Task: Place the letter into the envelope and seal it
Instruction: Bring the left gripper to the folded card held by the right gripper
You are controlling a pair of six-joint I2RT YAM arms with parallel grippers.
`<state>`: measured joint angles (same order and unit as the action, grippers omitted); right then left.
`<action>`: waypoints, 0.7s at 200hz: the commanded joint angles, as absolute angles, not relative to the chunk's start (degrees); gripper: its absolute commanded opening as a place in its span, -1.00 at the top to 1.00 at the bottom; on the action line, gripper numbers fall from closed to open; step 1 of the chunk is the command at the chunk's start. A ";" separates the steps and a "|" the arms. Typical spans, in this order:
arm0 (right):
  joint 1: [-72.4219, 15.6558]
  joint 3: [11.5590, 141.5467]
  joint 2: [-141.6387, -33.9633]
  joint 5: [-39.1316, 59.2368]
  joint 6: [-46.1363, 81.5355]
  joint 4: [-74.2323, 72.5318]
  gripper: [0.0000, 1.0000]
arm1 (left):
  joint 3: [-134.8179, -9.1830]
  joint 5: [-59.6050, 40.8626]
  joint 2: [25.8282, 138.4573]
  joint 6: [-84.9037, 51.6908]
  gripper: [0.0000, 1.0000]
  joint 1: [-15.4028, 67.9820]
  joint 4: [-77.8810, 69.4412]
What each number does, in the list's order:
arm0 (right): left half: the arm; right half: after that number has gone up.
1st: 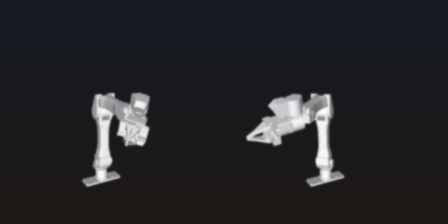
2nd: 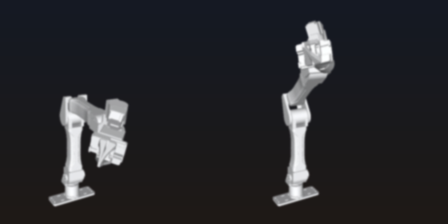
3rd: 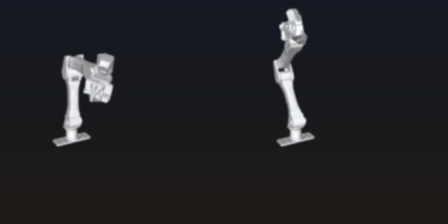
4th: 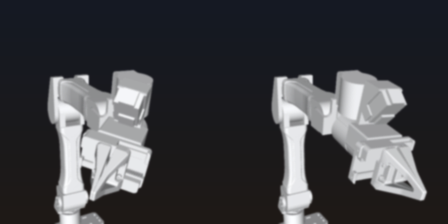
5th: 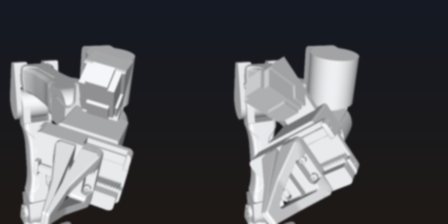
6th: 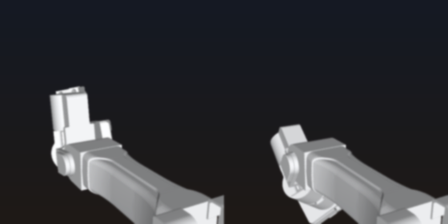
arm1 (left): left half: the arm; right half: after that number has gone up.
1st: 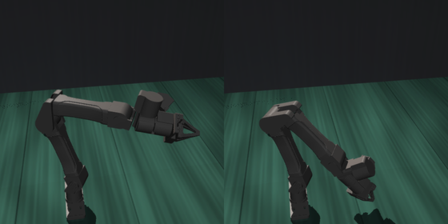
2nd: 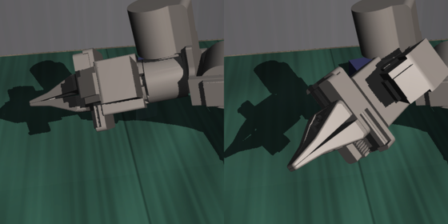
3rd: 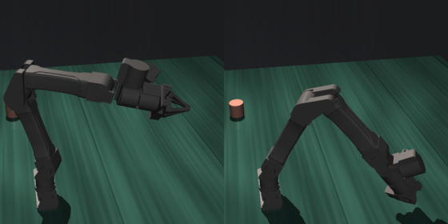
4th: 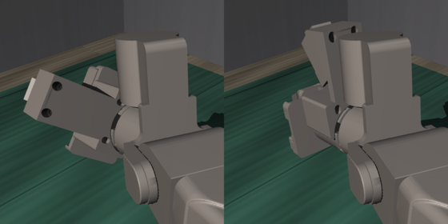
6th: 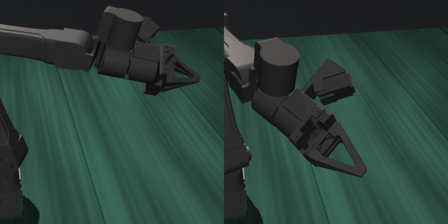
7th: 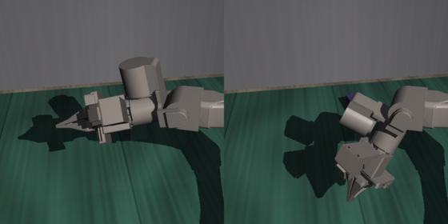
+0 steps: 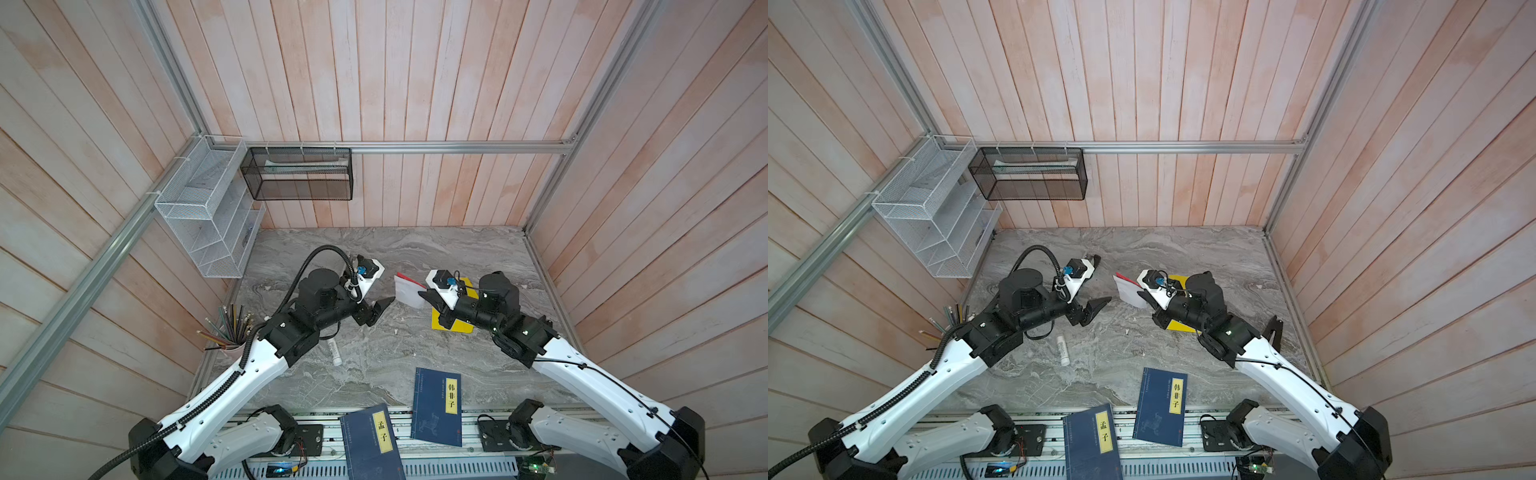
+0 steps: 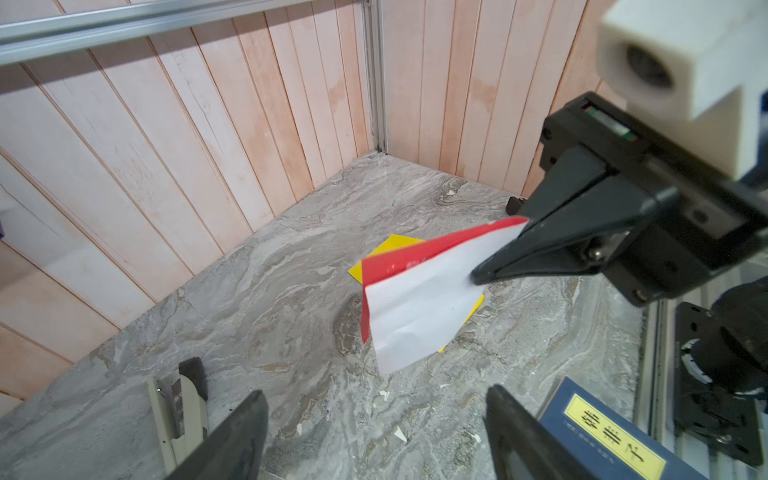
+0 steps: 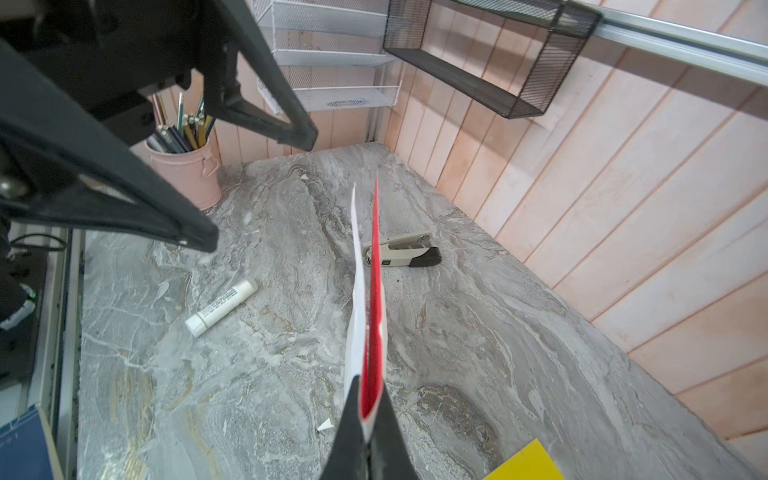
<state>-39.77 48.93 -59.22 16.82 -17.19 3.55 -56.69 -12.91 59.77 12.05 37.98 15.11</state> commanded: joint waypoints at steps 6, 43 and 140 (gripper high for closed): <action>-41.02 48.69 -59.62 17.57 -25.42 7.84 1.00 | -56.18 -12.62 56.93 18.11 -0.73 38.61 17.13; -42.09 49.36 -59.62 19.09 -28.37 9.39 1.00 | -56.66 -16.51 56.58 20.37 -0.74 38.91 20.91; -45.61 52.37 -61.03 24.35 -28.22 11.06 1.00 | -58.23 -22.15 61.00 21.64 -0.60 41.95 22.57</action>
